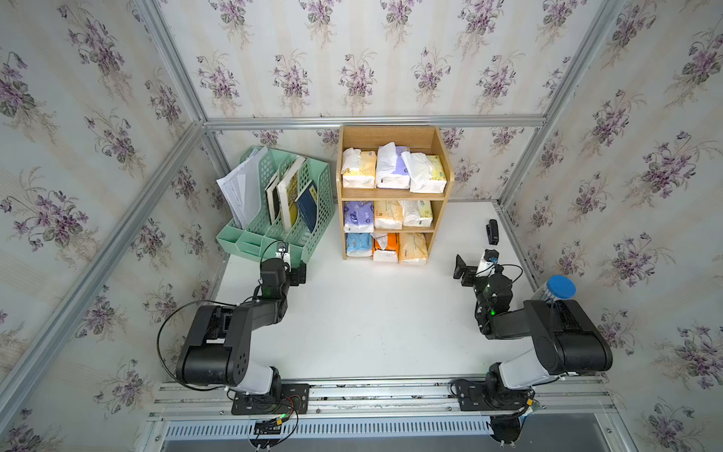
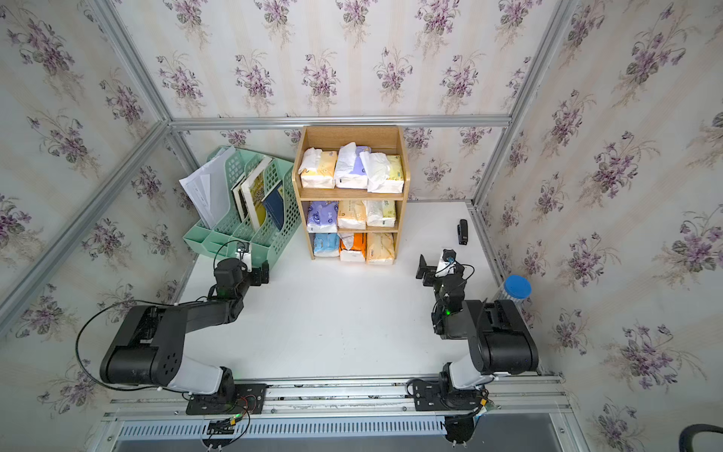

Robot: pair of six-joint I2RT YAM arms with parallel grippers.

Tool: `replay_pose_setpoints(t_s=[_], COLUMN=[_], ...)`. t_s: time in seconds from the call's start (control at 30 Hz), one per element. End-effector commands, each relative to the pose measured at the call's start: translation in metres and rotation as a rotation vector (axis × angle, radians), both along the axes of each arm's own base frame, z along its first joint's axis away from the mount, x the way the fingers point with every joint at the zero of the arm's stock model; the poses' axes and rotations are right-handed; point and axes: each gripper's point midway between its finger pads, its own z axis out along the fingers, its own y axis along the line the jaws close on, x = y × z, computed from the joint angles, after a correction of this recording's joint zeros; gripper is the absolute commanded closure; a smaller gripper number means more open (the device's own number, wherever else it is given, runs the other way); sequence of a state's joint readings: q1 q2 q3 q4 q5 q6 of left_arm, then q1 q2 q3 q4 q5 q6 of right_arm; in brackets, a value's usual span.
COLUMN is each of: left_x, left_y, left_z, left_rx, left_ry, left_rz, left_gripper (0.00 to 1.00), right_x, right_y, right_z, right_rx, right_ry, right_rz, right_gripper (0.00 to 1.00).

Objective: Remove the tissue boxes from the shelf
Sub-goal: Adjust the shelf at the center of the board.

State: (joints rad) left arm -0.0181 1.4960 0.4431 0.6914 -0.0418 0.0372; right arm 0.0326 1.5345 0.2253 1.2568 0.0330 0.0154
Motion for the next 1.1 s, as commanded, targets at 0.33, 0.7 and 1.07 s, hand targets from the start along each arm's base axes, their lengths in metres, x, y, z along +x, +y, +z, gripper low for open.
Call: replay_pose_setpoints(t_s=[0.33, 0.7, 1.07], left_x=[0.002, 0.006, -0.019], left_y=[0.0, -0.007, -0.01], left_z=[0.003, 0.032, 0.085], left_rx=[-0.003, 0.027, -0.096], left_ry=[-0.009, 0.019, -0.042], left_rz=[-0.003, -0.012, 0.039], left_gripper=[0.01, 0.01, 0.01], right_x=[0.001, 0.0, -0.003], right_y=[0.001, 0.0, -0.019], right_z=[0.002, 0.002, 0.006], right_rx=[-0.005, -0.004, 0.027], right_ry=[-0.006, -0.008, -0.021], right_rz=[0.006, 0.002, -0.114], right_gripper=[0.0, 0.0, 0.0])
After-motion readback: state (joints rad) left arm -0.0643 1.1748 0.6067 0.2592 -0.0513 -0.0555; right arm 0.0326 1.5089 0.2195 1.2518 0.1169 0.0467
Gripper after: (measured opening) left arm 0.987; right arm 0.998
